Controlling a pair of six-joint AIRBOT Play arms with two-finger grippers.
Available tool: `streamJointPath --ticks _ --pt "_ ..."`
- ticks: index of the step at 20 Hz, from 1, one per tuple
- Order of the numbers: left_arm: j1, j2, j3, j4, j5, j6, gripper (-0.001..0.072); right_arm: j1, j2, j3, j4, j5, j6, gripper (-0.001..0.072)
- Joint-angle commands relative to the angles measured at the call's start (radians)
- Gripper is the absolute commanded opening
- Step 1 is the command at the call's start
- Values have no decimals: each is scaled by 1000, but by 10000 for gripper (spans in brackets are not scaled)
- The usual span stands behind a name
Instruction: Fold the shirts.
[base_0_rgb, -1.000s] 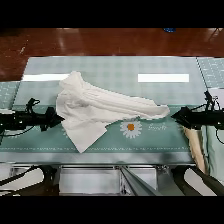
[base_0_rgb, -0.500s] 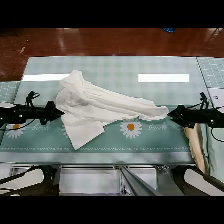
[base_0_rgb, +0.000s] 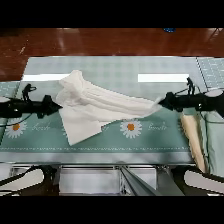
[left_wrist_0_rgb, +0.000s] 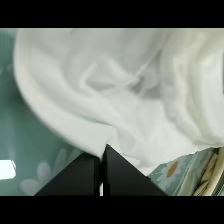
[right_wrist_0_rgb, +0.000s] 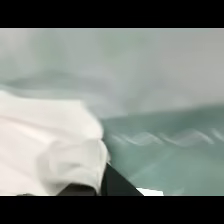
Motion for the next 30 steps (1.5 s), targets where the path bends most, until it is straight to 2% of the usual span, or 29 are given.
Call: streamJointPath --ticks 1,3,6,8,11,15,18,20,23,24,28,30 --pt "1 81 211 -101 -56 6 19 17 55 259 -54 126 30 18" --pt "0 149 408 -213 -16 5 19 17 129 475 -110 136 89 18" --pt "1 211 742 -230 2 1 18 17 212 777 -249 206 199 18" --pt "1 253 908 -170 2 -18 19 17 288 884 -300 257 235 18" --pt "1 353 1064 38 2 -79 18 17 436 945 -353 260 236 18" --pt "0 570 1081 386 -34 -117 18 17 648 946 -407 298 238 18" --pt "-53 718 1081 668 -51 -214 19 17 754 946 -484 340 268 18" --pt "-158 779 1079 731 -71 -217 19 17 795 946 -552 417 301 18" --pt "-302 791 1072 738 -209 -220 18 17 807 945 -580 535 320 18" --pt "-327 792 1049 765 -236 -263 18 17 808 941 -580 558 322 18" --pt "-329 773 874 913 -275 -337 18 17 807 817 -536 595 349 18" --pt "-330 717 768 907 -275 -341 19 17 797 680 -499 574 346 18"
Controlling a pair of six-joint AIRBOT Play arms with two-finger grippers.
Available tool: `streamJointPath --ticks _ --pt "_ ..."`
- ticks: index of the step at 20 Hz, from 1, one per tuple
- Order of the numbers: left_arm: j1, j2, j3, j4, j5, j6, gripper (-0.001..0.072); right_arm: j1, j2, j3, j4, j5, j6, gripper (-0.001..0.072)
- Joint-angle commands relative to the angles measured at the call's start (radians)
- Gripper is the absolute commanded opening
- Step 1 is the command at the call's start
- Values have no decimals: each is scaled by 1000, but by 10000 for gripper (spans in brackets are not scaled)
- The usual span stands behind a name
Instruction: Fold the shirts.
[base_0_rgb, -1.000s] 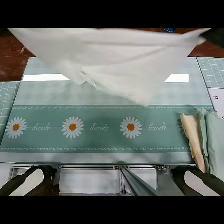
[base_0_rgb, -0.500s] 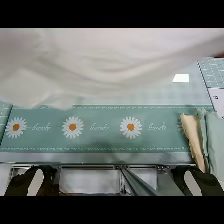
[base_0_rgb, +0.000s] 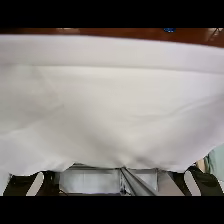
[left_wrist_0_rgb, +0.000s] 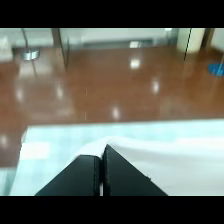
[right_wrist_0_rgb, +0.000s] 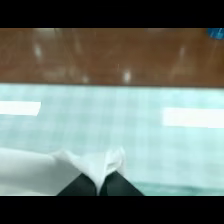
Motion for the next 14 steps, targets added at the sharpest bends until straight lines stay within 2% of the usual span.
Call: streamJointPath --ticks 1,4,7,10,14 --pt "-14 -78 -167 46 -24 -37 19 1 -14 -198 53 -9 -2 18" --pt "-14 -255 -274 16 62 -36 19 1 -92 -414 106 -154 -44 18" --pt "-14 -482 -283 -2 191 -37 19 1 -261 -544 135 -344 -107 18" --pt "-12 -723 -225 -18 340 -75 19 1 -522 -532 227 -505 -183 18" --pt "-12 -1041 -14 -45 383 -138 19 1 -917 -333 385 -571 -266 18"
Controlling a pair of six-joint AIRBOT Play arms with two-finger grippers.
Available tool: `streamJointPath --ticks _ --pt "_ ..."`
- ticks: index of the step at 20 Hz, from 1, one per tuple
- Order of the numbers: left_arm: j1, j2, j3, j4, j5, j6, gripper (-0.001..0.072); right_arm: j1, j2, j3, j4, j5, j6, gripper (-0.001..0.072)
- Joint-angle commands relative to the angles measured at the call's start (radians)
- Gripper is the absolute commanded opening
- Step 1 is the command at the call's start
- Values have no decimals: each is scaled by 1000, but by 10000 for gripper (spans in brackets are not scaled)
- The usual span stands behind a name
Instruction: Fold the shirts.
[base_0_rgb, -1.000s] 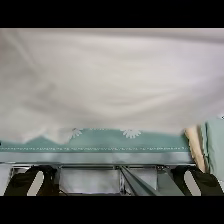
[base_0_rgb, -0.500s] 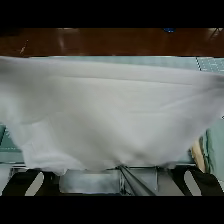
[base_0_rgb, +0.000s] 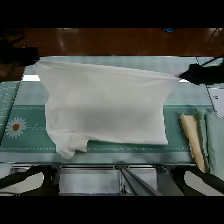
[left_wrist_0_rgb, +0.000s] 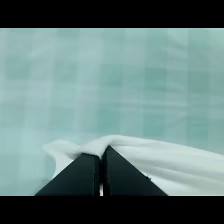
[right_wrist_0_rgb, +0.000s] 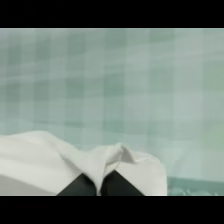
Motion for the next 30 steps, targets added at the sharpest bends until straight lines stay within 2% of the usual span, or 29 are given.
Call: streamJointPath --ticks 1,4,8,11,13,15,17,22,23,24,25,26,27,30 --pt "1 -280 176 -49 64 -69 19 1 -331 165 140 -84 -66 18" --pt "1 -431 314 -167 53 -86 19 1 -511 336 213 -63 -39 18" --pt "15 -495 354 -246 -67 -74 19 -3 -566 389 195 18 -14 18" --pt "58 -489 355 -246 -265 86 19 -27 -559 389 141 184 -36 18" --pt "89 -498 353 -246 -439 148 19 -25 -560 389 53 319 -35 18" --pt "118 -498 321 -251 -532 159 19 -1 -559 378 -41 423 -34 19" --pt "125 -498 245 -253 -594 160 19 25 -560 342 -105 435 -10 18" --pt "89 -497 45 -255 -575 161 19 59 -560 239 -129 354 28 19" --pt "85 -497 40 -257 -573 158 20 59 -560 230 -130 329 48 61" --pt "85 -496 41 -257 -575 128 45 59 -559 229 -129 323 82 289" --pt "85 -488 43 -257 -589 115 228 57 -554 233 -123 336 89 407" --pt "88 -472 44 -256 -600 119 456 48 -539 240 -126 353 101 407" --pt "93 -448 44 -256 -600 118 510 36 -513 240 -126 362 111 407" --pt "136 -320 14 -249 -595 118 510 -23 -379 216 -191 362 131 406"
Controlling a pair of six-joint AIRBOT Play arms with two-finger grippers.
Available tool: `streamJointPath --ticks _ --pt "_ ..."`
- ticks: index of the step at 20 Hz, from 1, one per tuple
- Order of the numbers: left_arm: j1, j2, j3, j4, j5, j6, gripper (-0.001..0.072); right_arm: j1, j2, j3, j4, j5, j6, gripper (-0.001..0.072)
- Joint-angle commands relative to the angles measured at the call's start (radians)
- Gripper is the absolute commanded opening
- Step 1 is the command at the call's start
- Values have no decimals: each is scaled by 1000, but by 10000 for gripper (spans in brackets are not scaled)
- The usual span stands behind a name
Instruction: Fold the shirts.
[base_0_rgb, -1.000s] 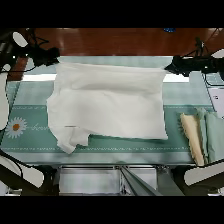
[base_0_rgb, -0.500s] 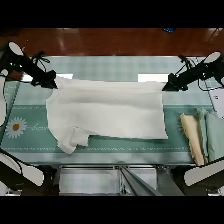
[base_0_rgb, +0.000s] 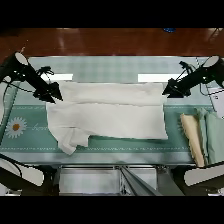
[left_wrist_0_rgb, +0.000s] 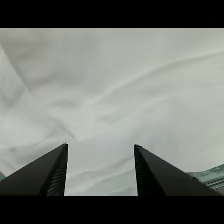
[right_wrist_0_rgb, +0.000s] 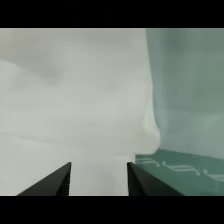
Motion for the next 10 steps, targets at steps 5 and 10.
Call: streamJointPath --ticks 5,10 --pt "204 478 -499 3 205 -6 510 -111 421 -487 68 -272 -39 406" --pt "541 707 -951 -127 281 59 510 -111 669 -891 309 -380 -210 406"
